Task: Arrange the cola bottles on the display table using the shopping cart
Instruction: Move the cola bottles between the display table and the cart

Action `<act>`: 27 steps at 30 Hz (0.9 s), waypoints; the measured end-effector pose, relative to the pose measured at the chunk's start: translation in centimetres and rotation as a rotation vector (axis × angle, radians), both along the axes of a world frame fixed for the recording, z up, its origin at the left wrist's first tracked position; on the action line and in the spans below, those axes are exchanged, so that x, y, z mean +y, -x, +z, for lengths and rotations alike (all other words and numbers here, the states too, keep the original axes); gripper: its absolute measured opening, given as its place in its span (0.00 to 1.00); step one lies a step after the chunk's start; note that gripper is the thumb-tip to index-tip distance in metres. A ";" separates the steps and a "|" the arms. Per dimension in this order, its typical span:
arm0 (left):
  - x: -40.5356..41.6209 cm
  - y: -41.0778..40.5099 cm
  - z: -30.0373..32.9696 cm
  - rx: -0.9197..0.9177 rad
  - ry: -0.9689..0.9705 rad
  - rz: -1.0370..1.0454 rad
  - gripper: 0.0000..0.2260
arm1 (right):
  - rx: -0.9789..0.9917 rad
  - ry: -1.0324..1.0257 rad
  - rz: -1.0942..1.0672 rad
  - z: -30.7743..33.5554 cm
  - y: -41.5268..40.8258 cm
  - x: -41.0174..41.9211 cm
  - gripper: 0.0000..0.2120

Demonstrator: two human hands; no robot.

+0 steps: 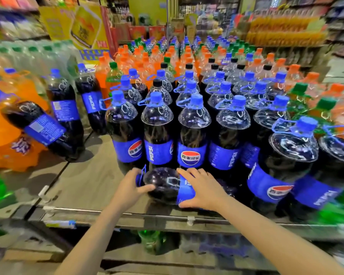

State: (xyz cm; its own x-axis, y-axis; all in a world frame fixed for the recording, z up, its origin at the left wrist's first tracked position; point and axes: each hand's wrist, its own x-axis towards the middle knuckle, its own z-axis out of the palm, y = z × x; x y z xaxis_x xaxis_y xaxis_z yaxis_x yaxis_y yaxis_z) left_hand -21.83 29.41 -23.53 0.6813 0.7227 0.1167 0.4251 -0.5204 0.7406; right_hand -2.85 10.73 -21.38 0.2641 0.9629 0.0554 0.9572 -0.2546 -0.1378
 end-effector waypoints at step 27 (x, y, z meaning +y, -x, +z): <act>-13.4 -14.0 15.7 -0.415 -0.464 -0.453 0.31 | -0.331 -0.859 -0.529 12.4 -5.4 -15.8 0.38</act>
State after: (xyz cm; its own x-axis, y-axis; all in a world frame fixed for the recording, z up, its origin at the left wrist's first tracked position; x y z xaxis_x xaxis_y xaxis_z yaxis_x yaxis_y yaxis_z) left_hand -7.79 15.97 -7.79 0.7335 0.1984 0.6500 -0.1682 -0.8736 0.4566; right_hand 2.59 -5.08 -8.95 0.4856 0.3334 0.8081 0.7757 -0.5906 -0.2224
